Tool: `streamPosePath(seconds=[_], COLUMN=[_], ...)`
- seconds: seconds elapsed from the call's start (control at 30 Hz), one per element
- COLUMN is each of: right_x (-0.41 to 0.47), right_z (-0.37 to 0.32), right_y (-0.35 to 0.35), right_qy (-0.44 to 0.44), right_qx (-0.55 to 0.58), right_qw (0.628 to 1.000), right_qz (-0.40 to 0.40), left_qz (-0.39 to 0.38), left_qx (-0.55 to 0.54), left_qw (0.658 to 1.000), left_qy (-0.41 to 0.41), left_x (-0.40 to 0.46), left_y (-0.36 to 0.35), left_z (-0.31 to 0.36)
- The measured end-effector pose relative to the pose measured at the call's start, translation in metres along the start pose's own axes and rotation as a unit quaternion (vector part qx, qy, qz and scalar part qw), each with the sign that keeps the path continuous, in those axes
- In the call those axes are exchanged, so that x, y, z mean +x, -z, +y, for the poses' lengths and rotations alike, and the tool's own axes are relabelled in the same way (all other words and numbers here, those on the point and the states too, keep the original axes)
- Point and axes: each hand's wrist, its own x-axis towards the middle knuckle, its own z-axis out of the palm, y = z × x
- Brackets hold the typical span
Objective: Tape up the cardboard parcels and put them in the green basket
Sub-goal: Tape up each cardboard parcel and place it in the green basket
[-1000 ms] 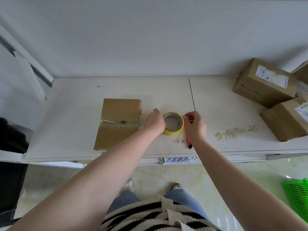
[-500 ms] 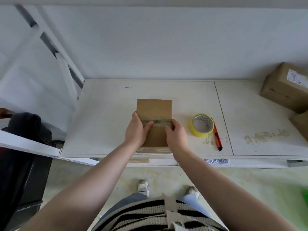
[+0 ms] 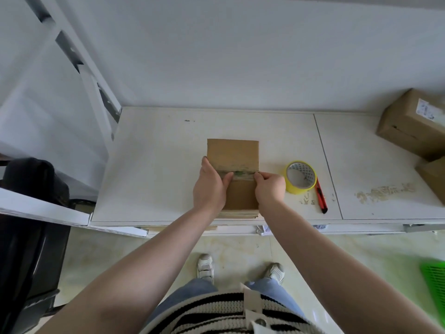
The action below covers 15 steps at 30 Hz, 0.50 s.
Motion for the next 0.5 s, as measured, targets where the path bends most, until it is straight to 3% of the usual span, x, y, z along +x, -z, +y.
streamPosePath(seconds=[0.23,0.43,0.5], right_x=[0.007,0.009,0.012], right_z=[0.007,0.009,0.011], right_y=[0.006,0.008,0.01], right_qy=[0.067,0.084,0.073], right_qx=[-0.069,-0.122,-0.093], right_qw=[0.995,0.987,0.99], right_qz=[-0.03,-0.06,-0.078], left_qz=[-0.029,-0.004,-0.004], left_qx=[0.07,0.053,0.035], left_qw=[0.995,0.993,0.994], left_qy=[0.069,0.106,0.104], left_x=[0.009,0.012,0.013], left_y=[-0.001,-0.009,-0.009], left_z=[0.01,0.018,0.014])
